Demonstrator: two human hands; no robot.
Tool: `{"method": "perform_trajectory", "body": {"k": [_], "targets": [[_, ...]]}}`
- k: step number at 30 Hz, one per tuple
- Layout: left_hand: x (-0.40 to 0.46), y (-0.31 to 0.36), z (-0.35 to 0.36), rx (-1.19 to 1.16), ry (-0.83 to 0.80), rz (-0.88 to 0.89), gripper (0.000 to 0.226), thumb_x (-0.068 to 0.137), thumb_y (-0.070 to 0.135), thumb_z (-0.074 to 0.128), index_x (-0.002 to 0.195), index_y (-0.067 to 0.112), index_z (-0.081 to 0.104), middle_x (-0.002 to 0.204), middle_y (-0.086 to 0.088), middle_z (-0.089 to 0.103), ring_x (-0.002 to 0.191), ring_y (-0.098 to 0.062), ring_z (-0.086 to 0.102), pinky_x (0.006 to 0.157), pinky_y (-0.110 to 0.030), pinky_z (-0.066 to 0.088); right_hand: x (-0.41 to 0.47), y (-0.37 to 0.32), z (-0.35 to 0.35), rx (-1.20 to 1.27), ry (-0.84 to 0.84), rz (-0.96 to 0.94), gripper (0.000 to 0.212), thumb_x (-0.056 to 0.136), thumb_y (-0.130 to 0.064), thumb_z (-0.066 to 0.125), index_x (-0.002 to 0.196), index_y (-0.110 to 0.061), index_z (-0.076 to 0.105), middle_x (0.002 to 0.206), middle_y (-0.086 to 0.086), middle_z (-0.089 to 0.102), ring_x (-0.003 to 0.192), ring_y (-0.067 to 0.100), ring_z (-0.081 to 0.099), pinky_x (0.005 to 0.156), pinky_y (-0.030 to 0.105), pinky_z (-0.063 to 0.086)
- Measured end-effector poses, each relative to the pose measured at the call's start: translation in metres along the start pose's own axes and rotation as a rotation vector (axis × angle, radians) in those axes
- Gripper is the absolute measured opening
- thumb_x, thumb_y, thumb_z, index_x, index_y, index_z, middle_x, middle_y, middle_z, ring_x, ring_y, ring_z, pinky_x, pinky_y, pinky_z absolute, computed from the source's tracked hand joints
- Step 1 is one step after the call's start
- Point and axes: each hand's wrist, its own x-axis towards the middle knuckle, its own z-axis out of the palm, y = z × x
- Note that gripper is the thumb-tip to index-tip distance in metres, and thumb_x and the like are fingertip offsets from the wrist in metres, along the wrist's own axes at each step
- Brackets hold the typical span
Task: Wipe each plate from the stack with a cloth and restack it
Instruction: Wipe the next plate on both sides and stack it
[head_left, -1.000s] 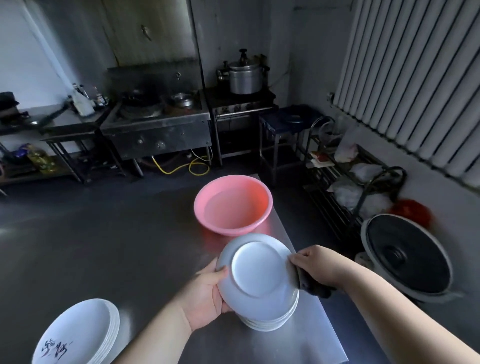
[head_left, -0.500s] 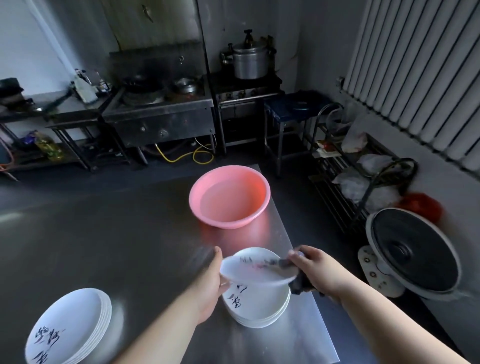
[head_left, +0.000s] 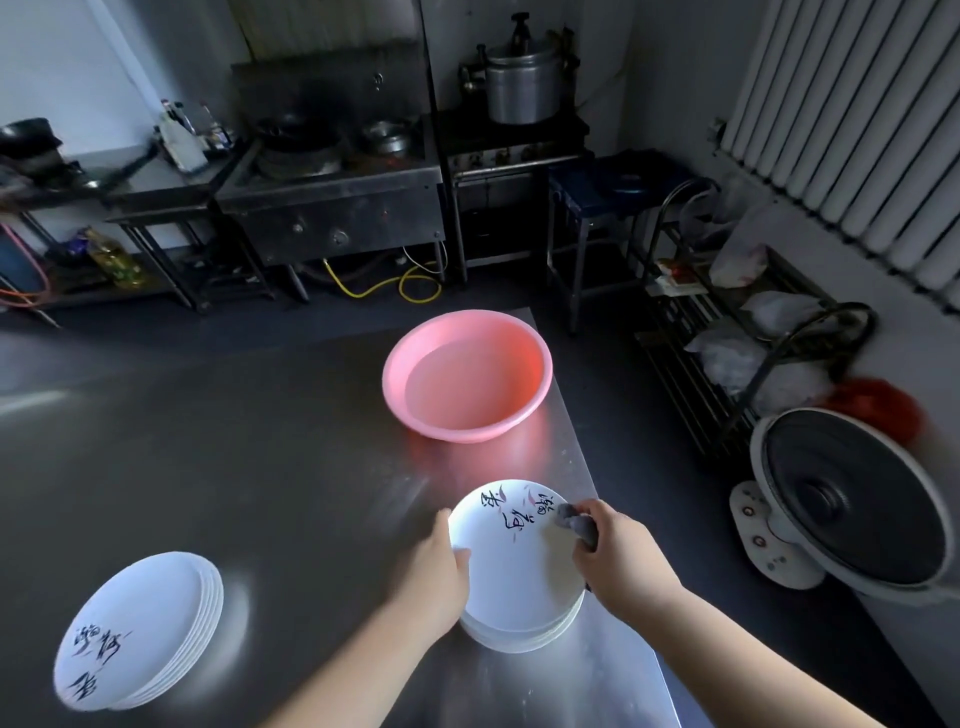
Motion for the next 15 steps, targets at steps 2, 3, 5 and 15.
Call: {"method": "perform_trajectory", "body": {"k": [2, 3, 5, 15], "targets": [[-0.001, 0.000, 0.000, 0.142, 0.015, -0.002, 0.038, 0.107, 0.035, 0.043, 0.143, 0.024, 0.036, 0.120, -0.002, 0.070, 0.103, -0.029, 0.067, 0.074, -0.036, 0.048, -0.001, 0.000, 0.001, -0.049, -0.006, -0.020, 0.032, 0.088, -0.021, 0.049, 0.108, -0.040, 0.066, 0.102, -0.025, 0.068, 0.085, 0.002, 0.067, 0.075, 0.031, 0.060], [-0.002, 0.000, 0.000, 0.170, 0.015, 0.000, 0.034, 0.107, 0.035, 0.043, 0.139, 0.023, 0.038, 0.118, -0.001, 0.071, 0.103, -0.030, 0.067, 0.072, -0.036, 0.045, -0.001, 0.000, 0.002, -0.080, -0.006, -0.031, 0.033, 0.087, -0.022, 0.049, 0.109, -0.040, 0.065, 0.104, -0.025, 0.067, 0.091, 0.002, 0.066, 0.078, 0.031, 0.060], [-0.003, 0.001, 0.000, 0.182, 0.014, 0.005, 0.030, 0.107, 0.035, 0.044, 0.135, 0.023, 0.040, 0.116, -0.001, 0.071, 0.103, -0.030, 0.066, 0.070, -0.035, 0.039, -0.001, 0.000, 0.002, -0.149, -0.001, -0.051, 0.033, 0.085, -0.026, 0.047, 0.111, -0.039, 0.064, 0.102, -0.024, 0.065, 0.095, 0.004, 0.064, 0.078, 0.033, 0.059], [0.006, -0.020, -0.002, 0.097, 0.013, 0.044, 0.052, 0.105, 0.043, 0.046, 0.152, 0.025, 0.033, 0.129, -0.001, 0.068, 0.110, -0.029, 0.067, 0.085, -0.037, 0.054, 0.000, -0.030, -0.011, -0.369, 0.157, -0.136, 0.021, 0.091, -0.040, 0.058, 0.077, -0.033, 0.043, 0.082, -0.008, 0.055, 0.071, 0.012, 0.056, 0.050, 0.030, 0.036]]}}
